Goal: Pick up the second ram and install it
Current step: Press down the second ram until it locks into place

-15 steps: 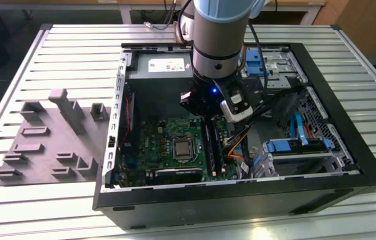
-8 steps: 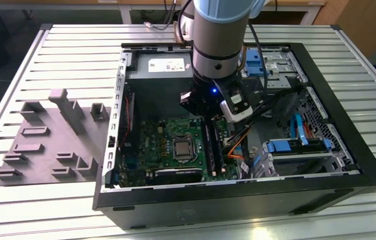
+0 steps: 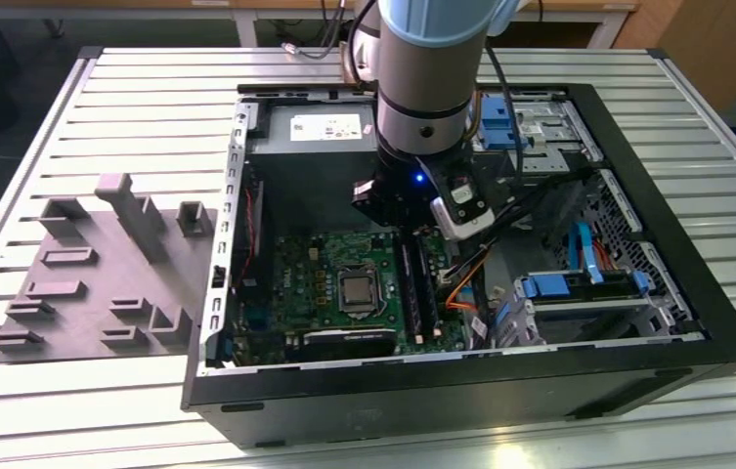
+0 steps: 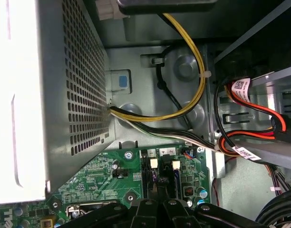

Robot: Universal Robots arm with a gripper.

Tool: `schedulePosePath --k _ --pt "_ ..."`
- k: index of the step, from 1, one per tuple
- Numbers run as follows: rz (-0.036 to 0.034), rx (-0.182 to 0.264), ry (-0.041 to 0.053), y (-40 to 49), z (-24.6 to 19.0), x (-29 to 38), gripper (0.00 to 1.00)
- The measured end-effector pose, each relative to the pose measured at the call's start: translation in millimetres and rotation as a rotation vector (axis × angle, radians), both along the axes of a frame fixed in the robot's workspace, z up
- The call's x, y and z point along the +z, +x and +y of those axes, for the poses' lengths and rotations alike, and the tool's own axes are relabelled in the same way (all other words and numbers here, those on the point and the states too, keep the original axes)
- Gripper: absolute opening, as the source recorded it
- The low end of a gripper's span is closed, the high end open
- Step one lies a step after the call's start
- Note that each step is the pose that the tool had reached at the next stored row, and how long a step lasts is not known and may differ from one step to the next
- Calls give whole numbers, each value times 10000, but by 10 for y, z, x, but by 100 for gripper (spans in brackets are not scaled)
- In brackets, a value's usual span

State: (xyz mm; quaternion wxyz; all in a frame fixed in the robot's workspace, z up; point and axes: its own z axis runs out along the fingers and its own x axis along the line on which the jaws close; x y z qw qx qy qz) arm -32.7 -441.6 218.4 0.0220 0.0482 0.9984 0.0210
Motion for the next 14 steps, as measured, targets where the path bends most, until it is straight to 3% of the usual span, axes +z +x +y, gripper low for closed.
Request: schedulePosePath --k 10,14 --pt "0 0 -1 0 0 -13 11" --pt "-1 -1 3 0 1 31 11"
